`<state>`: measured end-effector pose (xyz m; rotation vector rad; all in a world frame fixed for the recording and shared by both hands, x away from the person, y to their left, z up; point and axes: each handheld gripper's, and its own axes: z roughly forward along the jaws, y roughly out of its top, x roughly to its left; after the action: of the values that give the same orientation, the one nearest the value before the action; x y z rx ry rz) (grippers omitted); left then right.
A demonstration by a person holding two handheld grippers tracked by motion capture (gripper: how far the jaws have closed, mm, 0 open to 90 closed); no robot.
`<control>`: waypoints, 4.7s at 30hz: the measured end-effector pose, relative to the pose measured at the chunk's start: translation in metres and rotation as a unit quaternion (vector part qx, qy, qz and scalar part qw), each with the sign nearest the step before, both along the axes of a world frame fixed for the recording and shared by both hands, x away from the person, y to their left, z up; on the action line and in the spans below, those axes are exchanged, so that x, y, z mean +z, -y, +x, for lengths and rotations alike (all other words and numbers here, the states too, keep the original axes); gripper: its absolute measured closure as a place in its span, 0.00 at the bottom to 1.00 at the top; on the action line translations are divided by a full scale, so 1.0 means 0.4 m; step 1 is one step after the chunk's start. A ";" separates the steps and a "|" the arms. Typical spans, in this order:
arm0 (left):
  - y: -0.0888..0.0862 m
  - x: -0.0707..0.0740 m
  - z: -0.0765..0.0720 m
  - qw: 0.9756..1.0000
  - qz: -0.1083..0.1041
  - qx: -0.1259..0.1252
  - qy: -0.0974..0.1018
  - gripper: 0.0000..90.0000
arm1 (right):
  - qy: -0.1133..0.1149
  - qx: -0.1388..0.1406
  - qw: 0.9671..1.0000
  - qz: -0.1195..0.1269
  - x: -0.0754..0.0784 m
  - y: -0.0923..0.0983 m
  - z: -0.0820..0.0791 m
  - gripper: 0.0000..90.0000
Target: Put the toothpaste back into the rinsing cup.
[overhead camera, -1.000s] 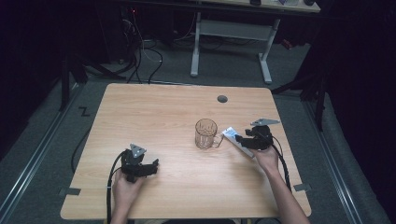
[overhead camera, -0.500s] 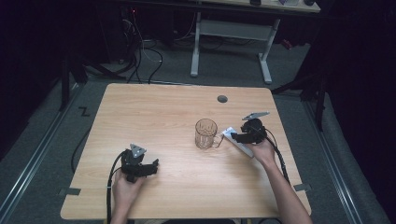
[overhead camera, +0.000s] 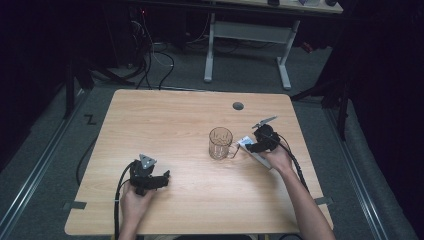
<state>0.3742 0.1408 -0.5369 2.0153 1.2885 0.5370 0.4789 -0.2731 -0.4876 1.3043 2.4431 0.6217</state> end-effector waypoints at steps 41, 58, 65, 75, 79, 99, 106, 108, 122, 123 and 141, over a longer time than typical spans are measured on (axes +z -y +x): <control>0.000 0.000 -0.001 1.000 0.000 0.000 0.000 0.16 | -0.077 0.021 0.996 -0.026 -0.028 -0.017 0.055 0.50; 0.000 0.000 -0.001 1.000 0.000 0.000 0.001 0.16 | -0.085 0.029 0.995 -0.050 -0.007 -0.030 0.051 0.69; 0.000 0.000 -0.001 1.000 0.000 0.000 0.000 0.16 | -0.072 0.030 0.996 -0.037 0.008 -0.012 0.049 0.73; 0.000 0.000 -0.001 1.000 0.000 0.000 0.000 0.16 | -0.054 0.036 0.998 0.000 0.042 0.002 0.028 0.74; 0.000 0.000 -0.001 1.000 0.000 0.000 0.001 0.16 | -0.047 0.039 0.998 0.006 0.052 0.003 0.017 0.74; 0.000 0.000 -0.001 1.000 0.000 0.000 0.001 0.16 | 0.003 0.051 0.997 0.060 0.119 0.023 -0.036 0.74; 0.000 0.000 -0.001 1.000 0.000 -0.001 0.000 0.16 | 0.012 0.047 0.995 0.084 0.122 0.041 -0.057 0.74; 0.000 0.000 -0.001 1.000 0.000 0.000 0.000 0.16 | 0.013 0.043 0.995 0.093 0.122 0.051 -0.063 0.74; 0.000 0.000 -0.001 1.000 0.000 0.000 0.000 0.16 | 0.043 0.045 0.991 0.122 0.137 0.058 -0.107 0.74; 0.000 0.000 -0.001 1.000 0.000 0.000 0.000 0.16 | 0.046 0.045 0.991 0.119 0.141 0.054 -0.112 0.74; 0.000 0.000 -0.001 1.000 0.000 0.000 0.000 0.16 | 0.087 0.080 0.978 0.171 0.196 0.014 -0.158 0.74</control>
<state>0.3739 0.1408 -0.5370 2.0148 1.2873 0.5374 0.4156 -0.2788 -0.4092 1.1158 2.3826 1.1911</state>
